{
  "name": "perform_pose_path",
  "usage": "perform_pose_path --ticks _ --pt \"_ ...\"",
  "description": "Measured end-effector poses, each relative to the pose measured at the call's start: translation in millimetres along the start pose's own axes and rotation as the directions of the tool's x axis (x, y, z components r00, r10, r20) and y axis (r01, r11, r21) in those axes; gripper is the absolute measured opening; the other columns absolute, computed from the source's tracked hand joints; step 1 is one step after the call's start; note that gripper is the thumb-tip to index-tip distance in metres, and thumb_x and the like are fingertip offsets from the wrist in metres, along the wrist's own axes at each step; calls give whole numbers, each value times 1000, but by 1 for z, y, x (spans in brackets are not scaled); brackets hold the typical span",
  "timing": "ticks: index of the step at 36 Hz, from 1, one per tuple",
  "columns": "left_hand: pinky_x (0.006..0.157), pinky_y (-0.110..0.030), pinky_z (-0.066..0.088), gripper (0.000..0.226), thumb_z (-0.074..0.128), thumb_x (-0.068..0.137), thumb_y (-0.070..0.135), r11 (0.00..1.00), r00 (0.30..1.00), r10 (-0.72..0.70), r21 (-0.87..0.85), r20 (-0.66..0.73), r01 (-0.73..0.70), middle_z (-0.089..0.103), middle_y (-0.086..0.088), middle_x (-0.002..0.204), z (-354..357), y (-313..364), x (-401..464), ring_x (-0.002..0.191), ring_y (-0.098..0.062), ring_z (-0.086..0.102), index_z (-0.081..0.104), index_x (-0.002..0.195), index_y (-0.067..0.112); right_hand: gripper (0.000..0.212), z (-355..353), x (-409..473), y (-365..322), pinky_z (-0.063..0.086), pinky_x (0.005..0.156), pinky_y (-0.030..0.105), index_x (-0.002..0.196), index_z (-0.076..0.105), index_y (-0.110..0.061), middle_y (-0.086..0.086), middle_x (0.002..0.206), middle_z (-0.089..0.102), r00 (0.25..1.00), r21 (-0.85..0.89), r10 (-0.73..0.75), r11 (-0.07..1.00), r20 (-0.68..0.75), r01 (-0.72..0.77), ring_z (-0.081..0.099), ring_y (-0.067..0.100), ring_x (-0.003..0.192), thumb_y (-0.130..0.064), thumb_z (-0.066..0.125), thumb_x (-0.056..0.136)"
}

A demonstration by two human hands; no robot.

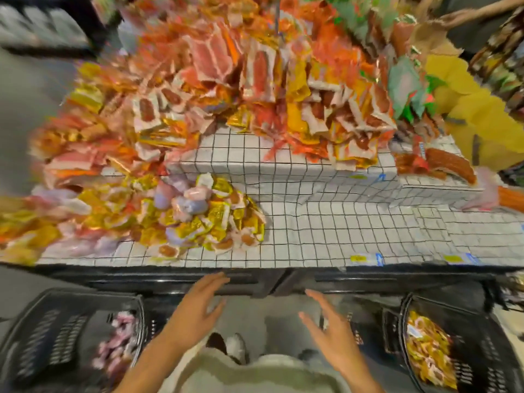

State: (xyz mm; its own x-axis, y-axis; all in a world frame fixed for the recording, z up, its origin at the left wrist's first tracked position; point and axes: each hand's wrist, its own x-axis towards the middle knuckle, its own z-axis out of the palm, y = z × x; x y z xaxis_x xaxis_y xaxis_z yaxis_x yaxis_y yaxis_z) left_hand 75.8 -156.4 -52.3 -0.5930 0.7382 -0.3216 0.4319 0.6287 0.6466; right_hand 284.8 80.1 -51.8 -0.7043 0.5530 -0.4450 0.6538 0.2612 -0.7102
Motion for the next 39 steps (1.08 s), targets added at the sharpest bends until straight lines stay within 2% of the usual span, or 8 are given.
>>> perform_pose_path --ticks 6,10,17,25,27,30,35,39 --pt "120 -27 24 48 59 100 29 990 992 -98 -105 -84 89 34 13 154 -8 -44 -24 147 -10 27 44 145 32 45 18 16 -31 32 107 19 131 52 -42 -14 139 53 995 -44 -52 997 85 56 46 3 130 -31 72 93" --pt "120 -24 23 48 60 99 28 981 978 -147 -147 -145 126 37 17 149 -6 -57 -27 145 -6 28 45 144 35 45 18 33 -49 45 102 32 128 47 -51 -19 129 52 984 -95 -85 990 159 101 55 16 102 -34 70 93" --pt "117 -22 26 49 62 97 27 955 938 -257 -210 -232 210 41 14 150 -13 -59 -11 141 -5 35 47 144 31 46 17 85 -77 36 116 30 136 46 -44 -20 143 45 948 -120 -209 963 240 242 41 2 135 -36 66 96" --pt "104 -9 28 46 64 96 21 934 895 -346 -195 -282 300 48 14 136 -42 -46 9 128 -10 48 52 140 21 61 28 158 -117 38 88 -3 138 37 -53 -24 138 43 921 14 -330 942 209 334 42 -19 123 -31 71 92" --pt "104 -13 33 45 65 94 16 933 883 -350 -199 -313 300 52 10 134 -48 -40 11 123 -10 51 54 138 17 71 30 179 -122 46 95 9 146 35 -47 -19 143 40 918 45 -337 941 210 335 40 -15 130 -36 75 89" --pt "95 -18 43 40 64 93 11 923 863 -373 -230 -342 308 58 11 120 -57 -29 14 105 -1 53 57 131 20 96 36 210 -124 40 113 54 157 24 -24 6 158 26 936 -21 -244 966 255 257 29 27 148 -32 84 82" --pt "90 -1 34 35 65 95 14 924 857 -377 -209 -352 320 58 10 120 -60 -22 23 109 -8 56 59 130 17 111 48 232 -131 40 113 50 158 16 -33 -2 153 33 919 13 -241 968 313 250 34 21 142 -30 89 74" --pt "111 -24 37 43 61 98 19 932 884 -352 -198 -307 303 52 10 140 -59 -25 31 129 -8 48 53 140 20 99 63 234 -137 52 94 32 146 37 -25 -10 129 59 948 80 -143 989 283 125 58 17 123 -30 95 65"
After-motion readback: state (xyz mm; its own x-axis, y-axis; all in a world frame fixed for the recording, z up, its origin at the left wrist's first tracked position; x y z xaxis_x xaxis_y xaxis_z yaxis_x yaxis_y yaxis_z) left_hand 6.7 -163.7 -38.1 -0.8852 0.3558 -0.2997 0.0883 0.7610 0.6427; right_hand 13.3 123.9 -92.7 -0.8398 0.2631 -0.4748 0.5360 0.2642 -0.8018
